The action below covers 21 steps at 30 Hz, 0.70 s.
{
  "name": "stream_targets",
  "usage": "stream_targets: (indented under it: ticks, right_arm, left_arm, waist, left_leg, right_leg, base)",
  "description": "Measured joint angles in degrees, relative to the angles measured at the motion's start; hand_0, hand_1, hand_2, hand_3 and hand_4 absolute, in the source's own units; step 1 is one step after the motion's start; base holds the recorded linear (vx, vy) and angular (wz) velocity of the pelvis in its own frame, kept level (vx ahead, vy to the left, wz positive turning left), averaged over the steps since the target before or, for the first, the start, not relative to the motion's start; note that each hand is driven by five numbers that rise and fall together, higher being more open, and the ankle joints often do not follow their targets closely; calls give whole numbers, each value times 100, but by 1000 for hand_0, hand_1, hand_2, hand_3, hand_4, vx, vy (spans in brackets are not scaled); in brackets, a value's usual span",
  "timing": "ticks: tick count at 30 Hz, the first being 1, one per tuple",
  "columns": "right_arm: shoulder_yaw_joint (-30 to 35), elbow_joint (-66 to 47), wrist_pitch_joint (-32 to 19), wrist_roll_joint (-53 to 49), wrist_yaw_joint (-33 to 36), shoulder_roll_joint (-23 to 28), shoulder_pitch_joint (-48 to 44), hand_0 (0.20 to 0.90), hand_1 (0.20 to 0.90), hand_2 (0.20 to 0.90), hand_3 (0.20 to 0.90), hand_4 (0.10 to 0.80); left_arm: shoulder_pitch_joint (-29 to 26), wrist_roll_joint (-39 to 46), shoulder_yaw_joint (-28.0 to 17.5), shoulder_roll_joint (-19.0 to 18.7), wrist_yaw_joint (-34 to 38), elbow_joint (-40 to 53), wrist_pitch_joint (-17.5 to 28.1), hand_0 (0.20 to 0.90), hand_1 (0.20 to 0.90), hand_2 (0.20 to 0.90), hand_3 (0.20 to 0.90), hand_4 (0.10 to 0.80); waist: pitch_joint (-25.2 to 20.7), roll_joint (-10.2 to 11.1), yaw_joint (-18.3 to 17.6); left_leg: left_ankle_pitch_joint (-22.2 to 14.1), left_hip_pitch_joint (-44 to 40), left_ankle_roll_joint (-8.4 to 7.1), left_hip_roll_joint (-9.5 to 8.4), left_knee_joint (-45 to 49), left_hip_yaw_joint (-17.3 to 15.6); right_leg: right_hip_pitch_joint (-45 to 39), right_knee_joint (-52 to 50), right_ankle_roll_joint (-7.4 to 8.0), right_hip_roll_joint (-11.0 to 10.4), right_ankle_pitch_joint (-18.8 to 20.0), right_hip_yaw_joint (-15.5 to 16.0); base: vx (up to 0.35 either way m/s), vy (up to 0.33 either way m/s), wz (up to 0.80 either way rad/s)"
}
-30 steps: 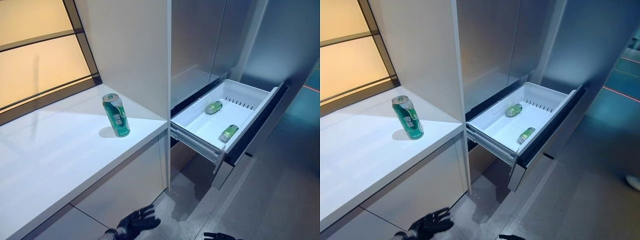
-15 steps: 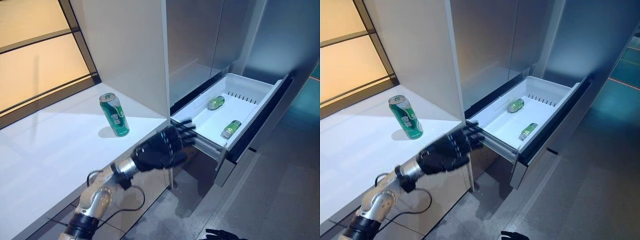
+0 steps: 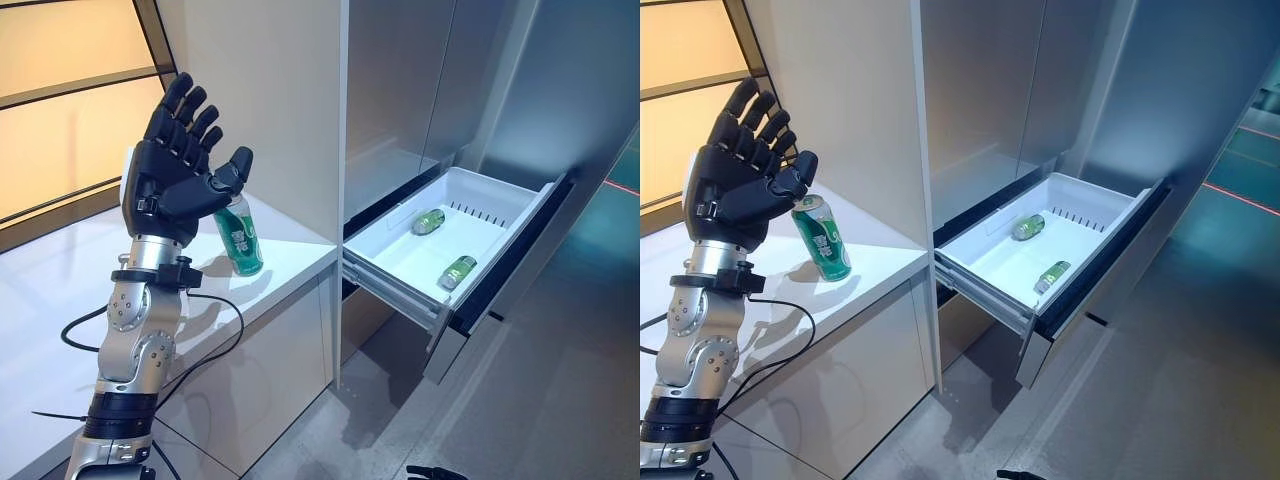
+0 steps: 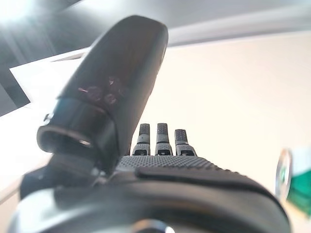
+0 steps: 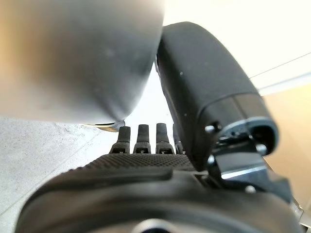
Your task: Put drinks into fridge and close the fridge
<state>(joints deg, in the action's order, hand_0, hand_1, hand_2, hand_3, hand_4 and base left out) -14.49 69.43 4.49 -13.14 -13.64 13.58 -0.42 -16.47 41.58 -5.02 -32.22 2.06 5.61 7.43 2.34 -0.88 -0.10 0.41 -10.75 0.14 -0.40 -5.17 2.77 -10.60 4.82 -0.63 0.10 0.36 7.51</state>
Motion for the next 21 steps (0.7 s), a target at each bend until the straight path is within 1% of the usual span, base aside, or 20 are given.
stream_targets:
  ticks: [4,8,12,16,19,21]
  right_arm:
    - [-2,52,7,2,-2,38,0,900,900,900,900,800]
    - [-5,51,19,2,-5,71,0,900,900,900,900,800]
    - [-5,51,52,2,-5,71,0,900,900,900,900,800]
    - [-5,51,66,2,-5,70,-4,900,900,900,900,800]
    - [-5,57,70,2,-5,70,-2,900,900,900,900,800]
    - [-6,70,69,2,-5,62,-4,900,900,900,900,800]
  left_arm:
    - [-241,-92,14,-66,170,-521,-189,900,900,900,900,800]
    - [-386,-95,15,-201,234,-1146,-264,900,900,900,900,800]
    - [-411,-95,18,-258,241,-1492,-415,900,900,900,900,800]
    - [-445,-93,30,-364,235,-1969,-460,900,900,900,900,800]
    - [-527,-77,152,-543,214,-2319,-551,900,900,900,900,800]
    - [-533,-72,208,-602,192,-2325,-613,900,900,900,900,800]
  waist:
    - [-84,-77,-11]
    - [-125,-140,-28]
    - [-127,-139,-28]
    - [-128,-137,-29]
    - [-129,-128,-21]
    - [-129,-111,-17]
  left_leg:
    - [0,0,-1,5,-1,-3]
    - [0,-2,-1,10,-1,-13]
    - [1,-4,-1,9,-1,-18]
    - [1,-7,-2,10,-1,-19]
    - [1,-7,-2,9,-1,-21]
    - [1,-6,-1,9,-1,-21]
  right_leg:
    - [2,0,-2,3,1,0]
    - [6,0,-7,8,5,-8]
    - [6,0,-8,6,6,-12]
    - [5,0,-9,7,7,-12]
    - [5,0,-9,6,7,-13]
    - [6,0,-8,5,7,-13]
  base:
    - [0,0,0]
    - [0,0,0]
    - [0,0,0]
    - [0,0,0]
    - [0,0,0]
    - [0,0,0]
